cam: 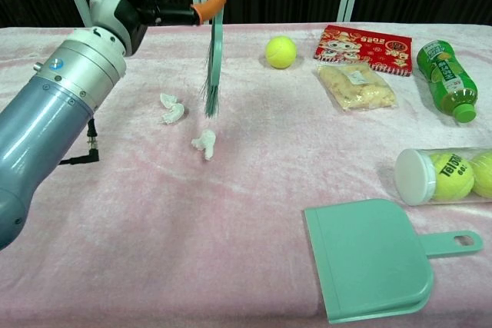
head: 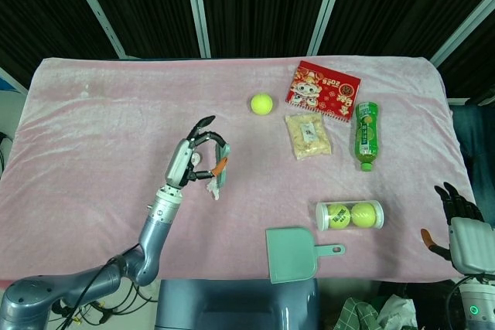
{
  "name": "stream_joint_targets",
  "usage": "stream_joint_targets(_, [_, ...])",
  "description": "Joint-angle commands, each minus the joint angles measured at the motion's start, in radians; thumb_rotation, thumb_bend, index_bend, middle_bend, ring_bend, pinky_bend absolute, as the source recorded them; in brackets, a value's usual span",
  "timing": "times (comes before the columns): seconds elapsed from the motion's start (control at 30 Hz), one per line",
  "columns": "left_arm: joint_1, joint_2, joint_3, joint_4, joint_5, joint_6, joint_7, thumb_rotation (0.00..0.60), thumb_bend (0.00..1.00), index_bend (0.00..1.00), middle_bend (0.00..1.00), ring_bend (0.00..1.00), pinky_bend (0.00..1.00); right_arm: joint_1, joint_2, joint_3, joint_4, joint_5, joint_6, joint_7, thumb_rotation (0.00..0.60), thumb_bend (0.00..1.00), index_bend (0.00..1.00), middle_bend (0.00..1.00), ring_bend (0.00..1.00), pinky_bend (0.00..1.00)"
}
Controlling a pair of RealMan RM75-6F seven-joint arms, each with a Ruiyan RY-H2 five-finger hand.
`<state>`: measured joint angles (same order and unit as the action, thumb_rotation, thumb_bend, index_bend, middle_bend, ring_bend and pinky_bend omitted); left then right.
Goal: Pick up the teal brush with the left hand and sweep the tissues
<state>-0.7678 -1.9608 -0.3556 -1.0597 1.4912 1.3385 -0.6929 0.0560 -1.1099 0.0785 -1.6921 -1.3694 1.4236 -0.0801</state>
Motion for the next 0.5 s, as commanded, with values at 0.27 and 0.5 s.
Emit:
stream_joint_targets(0.27, [-0.041, 0.105, 0.014, 0.092, 0.04, -0.059, 0.025, 0.6, 0.38, 0.56, 0.57, 0.1, 0.15, -0.001, 0.001, 0.001, -0.005, 0.009, -0.002, -0.004, 0.6, 0.23, 0.13, 0.06, 0.15, 0.18])
stream_joint_targets(0.5, [-0.059, 0.235, 0.08, 0.098, 0.005, -0.282, 0.0, 0.6, 0.38, 0.55, 0.57, 0.1, 0.15, -0.002, 0.0, 0.002, -0.008, 0.018, -0.003, -0.015, 0.6, 0.23, 0.13, 0.06, 0.15, 0.18])
